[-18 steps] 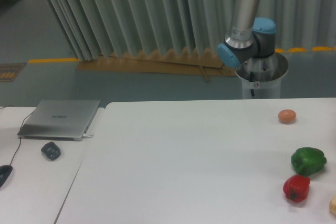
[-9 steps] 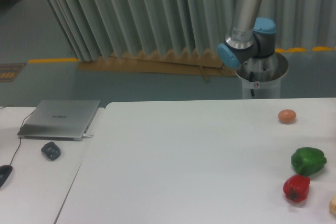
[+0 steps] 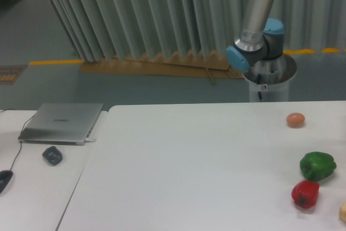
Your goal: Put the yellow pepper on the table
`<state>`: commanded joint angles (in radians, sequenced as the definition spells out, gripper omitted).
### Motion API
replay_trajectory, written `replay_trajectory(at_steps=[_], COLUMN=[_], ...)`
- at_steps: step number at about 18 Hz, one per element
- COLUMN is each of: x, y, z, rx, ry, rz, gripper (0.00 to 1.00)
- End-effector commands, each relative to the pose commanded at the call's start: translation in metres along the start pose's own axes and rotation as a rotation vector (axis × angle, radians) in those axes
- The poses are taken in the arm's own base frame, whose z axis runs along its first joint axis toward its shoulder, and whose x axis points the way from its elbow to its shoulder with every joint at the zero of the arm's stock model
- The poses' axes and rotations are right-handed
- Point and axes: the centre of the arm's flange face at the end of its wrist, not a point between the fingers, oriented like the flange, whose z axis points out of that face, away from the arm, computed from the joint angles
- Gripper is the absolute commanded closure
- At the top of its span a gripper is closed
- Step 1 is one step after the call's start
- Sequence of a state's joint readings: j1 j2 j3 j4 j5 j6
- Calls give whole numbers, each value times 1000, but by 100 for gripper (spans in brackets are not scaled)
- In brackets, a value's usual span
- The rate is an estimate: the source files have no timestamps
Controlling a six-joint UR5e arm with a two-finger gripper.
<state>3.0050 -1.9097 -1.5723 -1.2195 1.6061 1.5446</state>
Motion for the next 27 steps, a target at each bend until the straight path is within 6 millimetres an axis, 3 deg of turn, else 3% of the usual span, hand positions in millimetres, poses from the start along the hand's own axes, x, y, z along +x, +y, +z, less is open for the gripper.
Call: replay_trajectory(at_steps=[2,6,13,16,21,24,25,27], x=[-4,-4,1,5,3,-2,-3,-4], y=[10,3,6,3,3,5,6,8], z=[4,20,23,39,47,44,43,39], rx=[-2,-2,-5,-6,-11,-15,-19,-50], ry=[5,22,34,58,71,63,60,59], rz=[3,-1,6,4,3,6,7,13], gripper=[0,0,0,0,0,27,30,46])
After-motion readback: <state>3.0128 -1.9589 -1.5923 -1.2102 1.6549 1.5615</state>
